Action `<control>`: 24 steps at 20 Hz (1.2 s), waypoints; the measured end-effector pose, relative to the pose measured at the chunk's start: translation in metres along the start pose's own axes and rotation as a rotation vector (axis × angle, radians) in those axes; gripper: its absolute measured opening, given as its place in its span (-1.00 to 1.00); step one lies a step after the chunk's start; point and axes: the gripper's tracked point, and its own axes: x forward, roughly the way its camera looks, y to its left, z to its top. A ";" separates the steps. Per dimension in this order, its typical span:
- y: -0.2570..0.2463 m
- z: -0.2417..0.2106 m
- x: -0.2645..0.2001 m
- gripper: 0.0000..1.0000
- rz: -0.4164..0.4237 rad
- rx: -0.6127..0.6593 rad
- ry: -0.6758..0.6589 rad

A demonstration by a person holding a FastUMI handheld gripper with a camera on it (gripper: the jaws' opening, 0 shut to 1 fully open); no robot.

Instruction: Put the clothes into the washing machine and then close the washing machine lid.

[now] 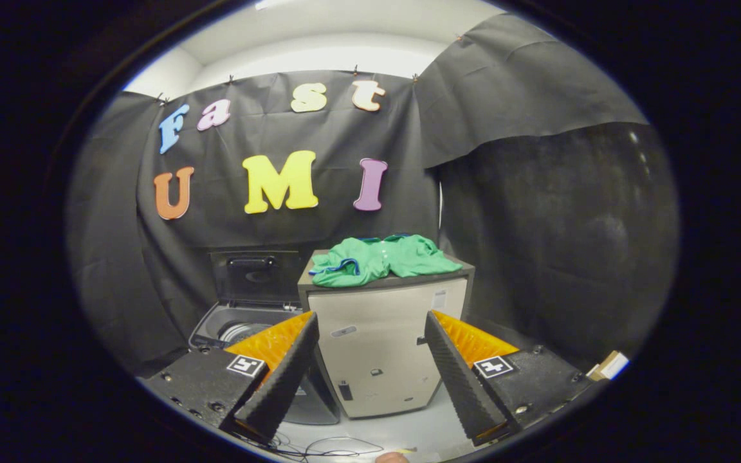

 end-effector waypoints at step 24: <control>-0.016 0.071 0.308 1.00 0.039 -0.122 0.335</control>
